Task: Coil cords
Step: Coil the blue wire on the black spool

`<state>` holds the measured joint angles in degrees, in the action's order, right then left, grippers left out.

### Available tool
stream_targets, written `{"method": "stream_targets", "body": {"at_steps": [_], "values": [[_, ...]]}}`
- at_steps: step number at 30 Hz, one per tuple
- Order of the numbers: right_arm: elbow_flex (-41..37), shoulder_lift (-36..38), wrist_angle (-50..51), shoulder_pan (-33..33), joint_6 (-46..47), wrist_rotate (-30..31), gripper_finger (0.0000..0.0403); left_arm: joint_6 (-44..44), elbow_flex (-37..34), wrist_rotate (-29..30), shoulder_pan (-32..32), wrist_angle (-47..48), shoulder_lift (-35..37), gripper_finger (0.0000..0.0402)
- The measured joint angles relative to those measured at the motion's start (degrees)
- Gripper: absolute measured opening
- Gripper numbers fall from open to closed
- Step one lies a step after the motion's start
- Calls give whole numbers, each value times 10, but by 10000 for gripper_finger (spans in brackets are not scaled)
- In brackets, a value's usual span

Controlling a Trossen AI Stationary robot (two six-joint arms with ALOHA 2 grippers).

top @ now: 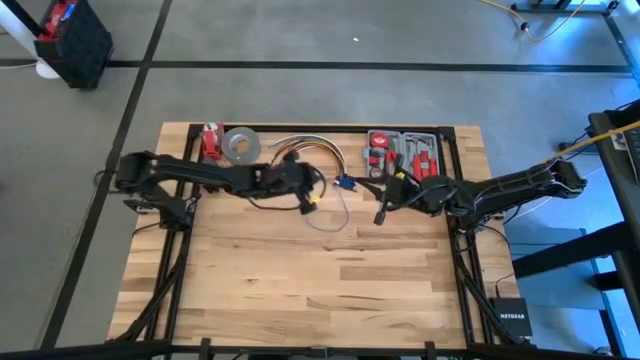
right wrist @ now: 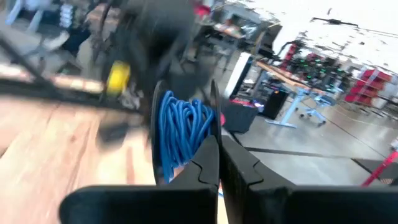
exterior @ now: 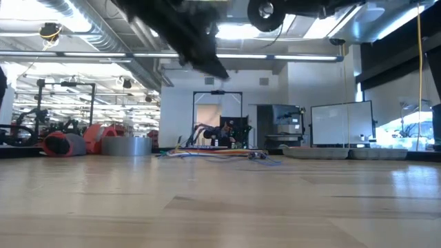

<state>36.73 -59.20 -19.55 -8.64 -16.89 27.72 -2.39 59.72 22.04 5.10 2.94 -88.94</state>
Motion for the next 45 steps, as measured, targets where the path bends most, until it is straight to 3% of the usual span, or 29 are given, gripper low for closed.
{"method": "stream_targets", "body": {"at_steps": [6,11,14,19,26,37,45], "values": [[1,-8,16,0,-16,-5,2,33,0,-2,-1,47,111,3],[0,-38,16,1,-40,63,2,66,0,-68,-15,34,154,3],[0,-53,-1,1,-58,117,2,74,0,-74,-34,36,156,3],[0,-58,-10,1,-66,133,2,78,0,-74,-63,17,144,4],[0,-75,-31,0,-66,101,2,69,0,-73,-78,-121,113,3],[11,-120,-82,1,-61,81,2,73,0,-74,-86,-259,-1,4],[16,-120,-104,1,-25,49,1,82,1,-73,-82,-308,-61,4]]}}
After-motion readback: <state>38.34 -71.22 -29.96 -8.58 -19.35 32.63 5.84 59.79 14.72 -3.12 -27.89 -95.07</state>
